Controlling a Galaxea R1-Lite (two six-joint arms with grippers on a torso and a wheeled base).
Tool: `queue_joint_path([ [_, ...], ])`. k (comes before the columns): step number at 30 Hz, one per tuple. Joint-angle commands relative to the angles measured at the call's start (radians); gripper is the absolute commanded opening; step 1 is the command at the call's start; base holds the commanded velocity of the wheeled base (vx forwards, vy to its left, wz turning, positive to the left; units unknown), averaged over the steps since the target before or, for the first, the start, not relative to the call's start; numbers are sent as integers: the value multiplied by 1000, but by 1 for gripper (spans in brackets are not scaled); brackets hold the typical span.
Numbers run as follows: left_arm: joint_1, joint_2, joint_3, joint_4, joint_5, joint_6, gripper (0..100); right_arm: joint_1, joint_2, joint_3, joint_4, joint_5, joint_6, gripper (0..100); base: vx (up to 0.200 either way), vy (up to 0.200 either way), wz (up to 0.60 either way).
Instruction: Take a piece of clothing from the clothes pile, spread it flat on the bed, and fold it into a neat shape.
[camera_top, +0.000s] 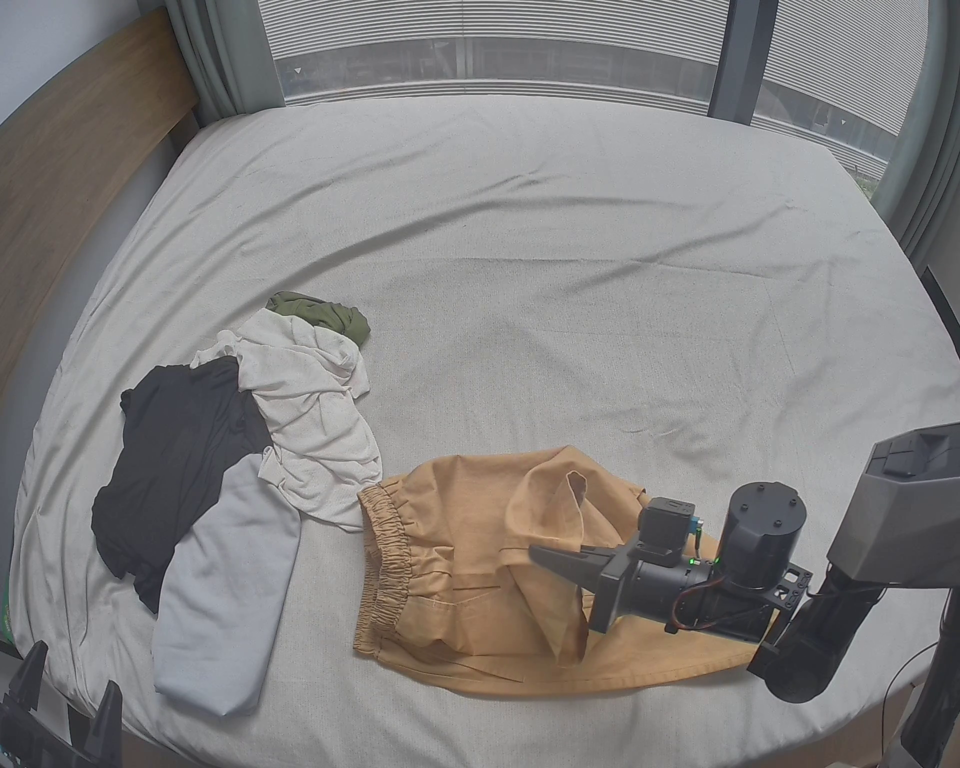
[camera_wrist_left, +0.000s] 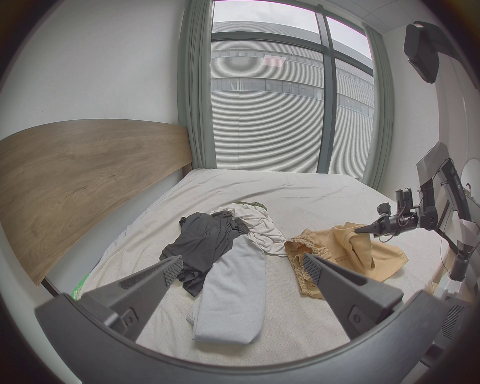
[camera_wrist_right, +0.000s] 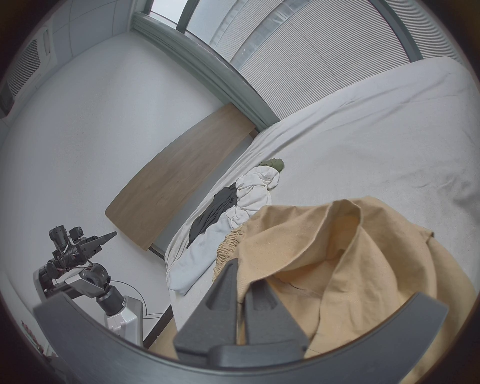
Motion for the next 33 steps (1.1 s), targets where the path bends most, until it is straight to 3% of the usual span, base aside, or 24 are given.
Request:
queue_joint_path([
  [1,-1,-16,18,-1,0,0,100,-53,-60,43,-1,9,-5,0,0,0,0],
  [13,-1,-16,18,-1,0,-3,100,-209,-140,112,1,107,1,0,0,0,0],
  [33,-1,-16,18,-1,0,9,100,-347,-212,144,1,190,2,0,0,0,0],
])
